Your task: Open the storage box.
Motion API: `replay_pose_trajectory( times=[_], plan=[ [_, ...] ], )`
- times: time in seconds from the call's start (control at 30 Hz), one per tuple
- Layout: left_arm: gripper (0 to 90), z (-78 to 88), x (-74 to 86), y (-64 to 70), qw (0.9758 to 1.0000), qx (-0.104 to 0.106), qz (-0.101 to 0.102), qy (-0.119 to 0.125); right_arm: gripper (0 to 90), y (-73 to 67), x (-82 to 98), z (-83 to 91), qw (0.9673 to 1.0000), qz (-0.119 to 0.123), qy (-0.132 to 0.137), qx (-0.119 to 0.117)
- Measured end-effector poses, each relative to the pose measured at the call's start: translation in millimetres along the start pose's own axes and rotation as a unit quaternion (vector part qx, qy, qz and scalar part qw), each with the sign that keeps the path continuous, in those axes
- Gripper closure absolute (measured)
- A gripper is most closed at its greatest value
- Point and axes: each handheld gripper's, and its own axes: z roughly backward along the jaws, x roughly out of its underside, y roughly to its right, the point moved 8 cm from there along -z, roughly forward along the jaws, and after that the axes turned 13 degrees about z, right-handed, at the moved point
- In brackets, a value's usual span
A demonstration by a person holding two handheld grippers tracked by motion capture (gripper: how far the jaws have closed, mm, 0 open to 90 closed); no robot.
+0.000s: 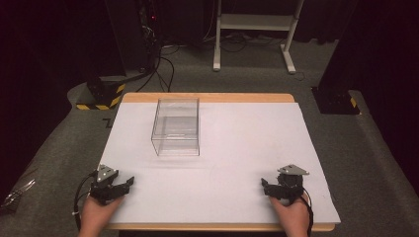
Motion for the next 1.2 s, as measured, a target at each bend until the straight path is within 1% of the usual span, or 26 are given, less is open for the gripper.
replay_pose_trajectory(
  times=[0.1,0.5,0.63,0.8,0.93,0.97,1.0,1.03,1.07,1.2],
  plan=[
    [31.5,0.0,0.0,0.0,1.0,0.0,0.0,0.0,10.3,0.2,0.0,-0.1,1.0,0.0,0.0,-0.003],
    [31.5,0.1,-0.6,-0.8,1.0,0.002,0.001,-0.001,10.6,-0.2,-0.2,0.4,1.0,0.004,-0.001,0.001],
    [32.3,0.7,0.1,0.5,1.0,-0.007,0.003,0.0,10.5,0.0,-0.1,0.2,1.0,0.0,0.0,-0.002],
    [32.3,0.7,0.2,0.6,1.0,-0.004,0.008,-0.001,10.3,-0.2,0.0,0.2,1.0,0.003,-0.001,-0.001],
    [32.3,1.1,-0.2,0.0,1.0,-0.005,0.004,-0.004,10.3,-0.2,0.0,0.2,1.0,0.003,-0.001,-0.001],
    [32.3,1.4,-0.3,0.2,0.9999,-0.006,0.006,-0.006,10.3,-0.2,0.0,0.2,1.0,0.003,-0.001,-0.001],
    [32.2,2.1,-0.2,1.3,0.9999,0.0,0.011,-0.008,10.3,-0.2,0.0,0.2,1.0,0.003,-0.001,-0.001],
    [32.1,2.9,-0.4,2.2,0.9999,0.006,0.011,-0.008,10.3,-0.2,0.0,0.2,1.0,0.003,-0.001,-0.001],
    [32.1,5.0,-1.7,4.9,0.9998,0.015,0.01,-0.001,10.3,-0.2,0.0,0.2,1.0,0.003,-0.001,-0.001],
    [32.0,8.8,-4.3,7.6,0.9997,0.021,0.003,0.008,10.3,-0.3,-0.1,0.2,1.0,0.003,-0.001,-0.001]
  ],
)
